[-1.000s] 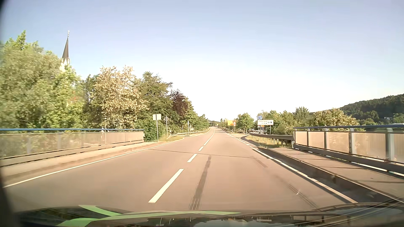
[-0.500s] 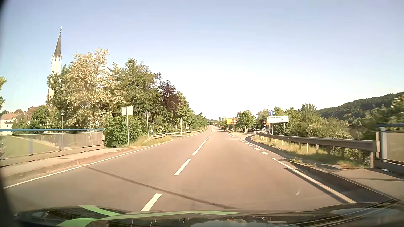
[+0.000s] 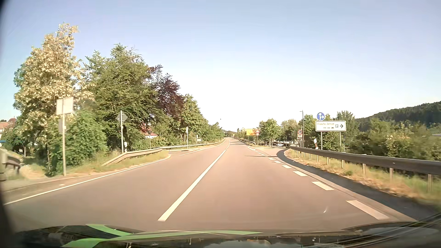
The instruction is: Follow the waypoints while adhering to traffic rules and regulations
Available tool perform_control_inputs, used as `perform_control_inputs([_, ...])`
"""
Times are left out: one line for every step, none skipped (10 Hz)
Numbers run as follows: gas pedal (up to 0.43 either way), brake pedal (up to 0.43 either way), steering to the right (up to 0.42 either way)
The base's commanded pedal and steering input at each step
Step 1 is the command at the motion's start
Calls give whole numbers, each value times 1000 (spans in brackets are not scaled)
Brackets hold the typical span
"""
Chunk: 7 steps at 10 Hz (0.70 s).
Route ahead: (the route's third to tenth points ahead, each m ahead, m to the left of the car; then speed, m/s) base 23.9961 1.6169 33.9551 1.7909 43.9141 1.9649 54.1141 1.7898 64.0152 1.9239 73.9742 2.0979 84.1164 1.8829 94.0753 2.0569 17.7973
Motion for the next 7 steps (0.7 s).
perform_control_inputs([177,0,1])
perform_control_inputs([177,0,1])
perform_control_inputs([177,0,1])
perform_control_inputs([177,0,0])
perform_control_inputs([189,0,0])
perform_control_inputs([189,0,0])
perform_control_inputs([189,0,0])
